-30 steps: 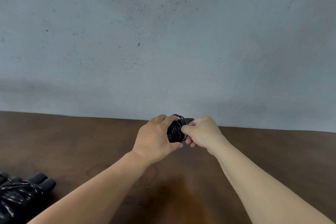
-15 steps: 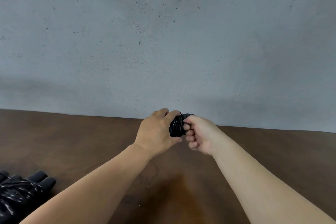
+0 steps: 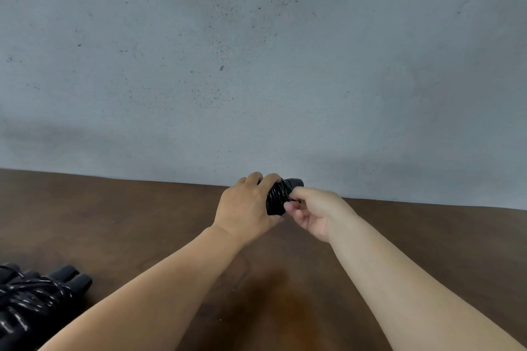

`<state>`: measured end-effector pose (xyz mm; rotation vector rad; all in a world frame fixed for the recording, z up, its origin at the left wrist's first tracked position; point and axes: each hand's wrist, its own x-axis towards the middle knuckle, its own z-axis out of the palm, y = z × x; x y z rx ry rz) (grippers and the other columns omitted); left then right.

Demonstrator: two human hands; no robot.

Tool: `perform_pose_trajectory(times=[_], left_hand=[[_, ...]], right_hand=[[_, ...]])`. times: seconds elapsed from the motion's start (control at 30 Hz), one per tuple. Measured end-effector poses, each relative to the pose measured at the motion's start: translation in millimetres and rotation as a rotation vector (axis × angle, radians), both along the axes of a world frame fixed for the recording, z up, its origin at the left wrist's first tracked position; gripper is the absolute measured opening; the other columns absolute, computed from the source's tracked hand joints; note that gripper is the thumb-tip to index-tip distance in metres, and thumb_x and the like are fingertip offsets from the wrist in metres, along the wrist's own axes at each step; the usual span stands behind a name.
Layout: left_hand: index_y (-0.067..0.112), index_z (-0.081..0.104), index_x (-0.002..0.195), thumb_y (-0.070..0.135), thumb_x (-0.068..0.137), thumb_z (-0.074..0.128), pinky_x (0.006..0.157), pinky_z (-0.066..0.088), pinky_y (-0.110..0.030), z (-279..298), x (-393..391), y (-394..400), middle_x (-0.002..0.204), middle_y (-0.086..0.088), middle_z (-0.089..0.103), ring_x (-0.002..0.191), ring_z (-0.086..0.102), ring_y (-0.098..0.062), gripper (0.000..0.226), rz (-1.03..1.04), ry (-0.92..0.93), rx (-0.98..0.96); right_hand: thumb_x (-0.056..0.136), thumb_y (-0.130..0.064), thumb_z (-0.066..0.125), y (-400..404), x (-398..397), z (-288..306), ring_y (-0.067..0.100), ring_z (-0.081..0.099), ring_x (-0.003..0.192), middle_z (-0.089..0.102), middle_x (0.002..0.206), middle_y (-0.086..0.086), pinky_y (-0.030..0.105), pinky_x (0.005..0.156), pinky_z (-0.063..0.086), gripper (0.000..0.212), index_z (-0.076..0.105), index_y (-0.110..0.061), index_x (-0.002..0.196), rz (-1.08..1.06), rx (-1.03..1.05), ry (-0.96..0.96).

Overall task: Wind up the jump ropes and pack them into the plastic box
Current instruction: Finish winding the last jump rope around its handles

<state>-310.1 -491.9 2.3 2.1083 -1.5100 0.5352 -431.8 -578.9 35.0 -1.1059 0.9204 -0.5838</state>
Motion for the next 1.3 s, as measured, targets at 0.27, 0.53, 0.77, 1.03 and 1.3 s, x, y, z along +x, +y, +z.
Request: perform_pose_trajectory(times=[0.27,0.53,0.77,1.03,1.3], left_hand=[[0.033,0.030,0.127,0.058,0.067,0.074,0.068,0.043,-0.029,11,2,-3,0.101,0.006,0.058,0.084,0.059,-0.017,0.079,0.078,0.367,0.017],[0.029,0.046,0.133,0.054,0.066,0.078,0.085,0.051,-0.033,9,2,5,0.113,0.006,0.064,0.103,0.060,-0.016,0.078,0.074,0.540,0.064],[0.026,0.054,0.123,0.051,0.066,0.083,0.086,0.053,-0.033,15,-9,5,0.106,0.008,0.064,0.097,0.061,-0.012,0.069,-0.015,0.717,0.063],[0.029,0.055,0.124,0.035,0.087,0.070,0.092,0.050,-0.029,24,-6,8,0.113,0.004,0.066,0.103,0.062,-0.012,0.040,-0.200,1.128,0.128],[0.016,0.057,0.126,0.019,0.102,0.045,0.068,0.045,-0.025,36,3,21,0.116,-0.008,0.063,0.090,0.057,-0.017,0.027,-0.039,1.198,0.018]], right_hand=[[0.089,0.002,0.049,11,-5,-6,0.009,0.050,0.044,0.057,0.057,0.005,0.016,0.035,0.029,0.012,0.054,-0.007,0.083,0.044,0.227,-0.130],[0.089,-0.021,0.066,10,1,-24,0.011,0.056,0.052,0.062,0.073,0.002,0.021,0.045,0.041,0.016,0.065,-0.008,0.096,0.063,0.038,0.028],[0.096,-0.052,0.052,17,4,-24,0.028,0.070,0.091,0.073,0.101,0.014,0.040,0.073,0.057,0.042,0.065,-0.016,0.113,0.044,0.200,-0.123],[0.103,-0.023,0.044,12,4,-20,0.025,0.063,0.081,0.069,0.101,0.012,0.037,0.069,0.056,0.027,0.063,-0.009,0.118,-0.040,0.127,-0.162],[0.098,-0.030,0.054,7,11,-15,0.024,0.062,0.080,0.065,0.092,0.011,0.036,0.069,0.056,0.023,0.063,-0.010,0.103,0.025,0.100,-0.101]])
